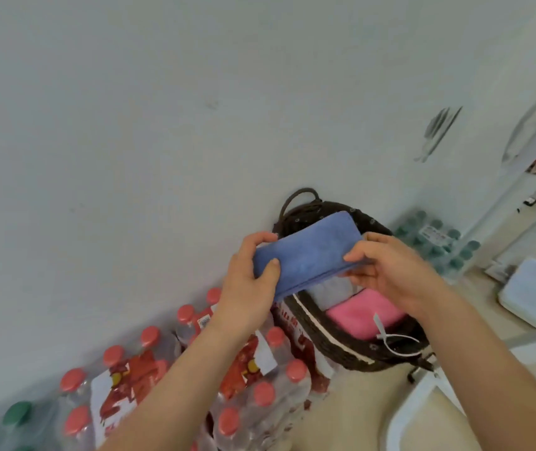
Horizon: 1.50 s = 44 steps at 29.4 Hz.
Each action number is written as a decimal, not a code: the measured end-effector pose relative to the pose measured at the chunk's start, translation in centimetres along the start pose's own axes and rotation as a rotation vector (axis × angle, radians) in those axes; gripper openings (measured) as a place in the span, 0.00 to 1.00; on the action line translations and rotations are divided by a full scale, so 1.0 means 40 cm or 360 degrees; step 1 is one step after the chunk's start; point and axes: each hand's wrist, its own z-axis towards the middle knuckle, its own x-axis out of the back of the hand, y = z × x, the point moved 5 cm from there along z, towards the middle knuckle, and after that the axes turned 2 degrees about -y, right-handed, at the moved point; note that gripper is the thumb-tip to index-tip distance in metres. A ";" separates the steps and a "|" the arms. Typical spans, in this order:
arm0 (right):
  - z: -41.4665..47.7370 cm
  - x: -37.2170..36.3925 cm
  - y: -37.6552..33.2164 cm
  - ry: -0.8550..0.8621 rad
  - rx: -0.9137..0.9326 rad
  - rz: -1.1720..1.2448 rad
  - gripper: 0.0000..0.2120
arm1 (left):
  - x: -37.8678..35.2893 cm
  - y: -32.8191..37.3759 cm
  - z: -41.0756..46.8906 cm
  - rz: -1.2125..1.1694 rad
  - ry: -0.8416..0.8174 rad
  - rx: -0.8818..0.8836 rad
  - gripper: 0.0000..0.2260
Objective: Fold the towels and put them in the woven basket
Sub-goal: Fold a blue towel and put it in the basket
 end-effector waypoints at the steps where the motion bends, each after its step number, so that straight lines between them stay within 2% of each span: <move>1: 0.030 0.042 -0.008 0.0079 -0.0019 -0.0053 0.10 | -0.037 0.007 0.036 0.0097 -0.0009 -0.0056 0.14; 4: 0.115 0.125 -0.012 0.0227 -0.0131 -0.0157 0.04 | -0.120 0.014 0.121 0.0347 -0.0031 -0.0067 0.13; 8: 0.192 0.166 0.004 0.0245 -0.0298 -0.0362 0.01 | -0.194 0.030 0.170 0.0837 -0.0072 -0.0007 0.15; 14: 0.232 0.178 0.025 0.0153 -0.0396 -0.1001 0.13 | -0.237 0.020 0.195 0.1318 -0.0179 -0.0001 0.15; 17: 0.228 0.174 0.016 0.0125 -0.0329 -0.1294 0.17 | -0.248 0.023 0.194 0.1399 -0.0236 -0.0007 0.15; 20: 0.228 0.168 -0.009 0.0143 -0.0173 -0.1592 0.18 | -0.242 0.032 0.194 0.1439 -0.0184 -0.0056 0.16; 23: 0.224 0.159 -0.020 0.0147 -0.0056 -0.1993 0.14 | -0.262 0.019 0.186 0.1786 -0.0172 -0.0104 0.17; 26: 0.205 0.157 -0.022 0.0244 0.0023 -0.2433 0.13 | -0.280 0.023 0.183 0.2080 -0.0077 -0.0332 0.14; 28: 0.190 0.143 -0.056 0.0385 0.0258 -0.2585 0.09 | -0.287 0.025 0.194 0.2096 -0.0034 -0.0488 0.09; 30: 0.185 0.123 -0.088 0.0490 0.0632 -0.2548 0.13 | -0.297 0.027 0.199 0.1990 -0.0050 -0.0537 0.09; 32: 0.196 0.110 -0.065 0.0246 0.0966 -0.2407 0.19 | -0.307 0.016 0.188 0.1946 -0.0170 -0.0472 0.16; 34: 0.234 0.117 0.028 -0.0232 0.0897 -0.2514 0.33 | -0.332 -0.045 0.190 0.2064 -0.0602 -0.0270 0.29; 35: 0.246 0.124 0.066 -0.0371 0.0846 -0.2570 0.39 | -0.332 -0.069 0.190 0.2131 -0.0829 -0.0141 0.35; 36: 0.258 0.132 0.090 -0.0420 0.0785 -0.2570 0.41 | -0.331 -0.081 0.192 0.2189 -0.0960 -0.0043 0.39; 41: 0.290 0.132 0.100 -0.0421 0.0550 -0.2442 0.32 | -0.338 -0.094 0.222 0.2230 -0.1098 0.0024 0.40; 42: 0.283 0.130 0.084 -0.0364 0.0618 -0.2417 0.31 | -0.328 -0.077 0.230 0.2169 -0.1030 -0.0042 0.37; 44: 0.246 0.130 0.026 -0.0109 0.1025 -0.2442 0.24 | -0.303 -0.013 0.246 0.1955 -0.0640 -0.0409 0.25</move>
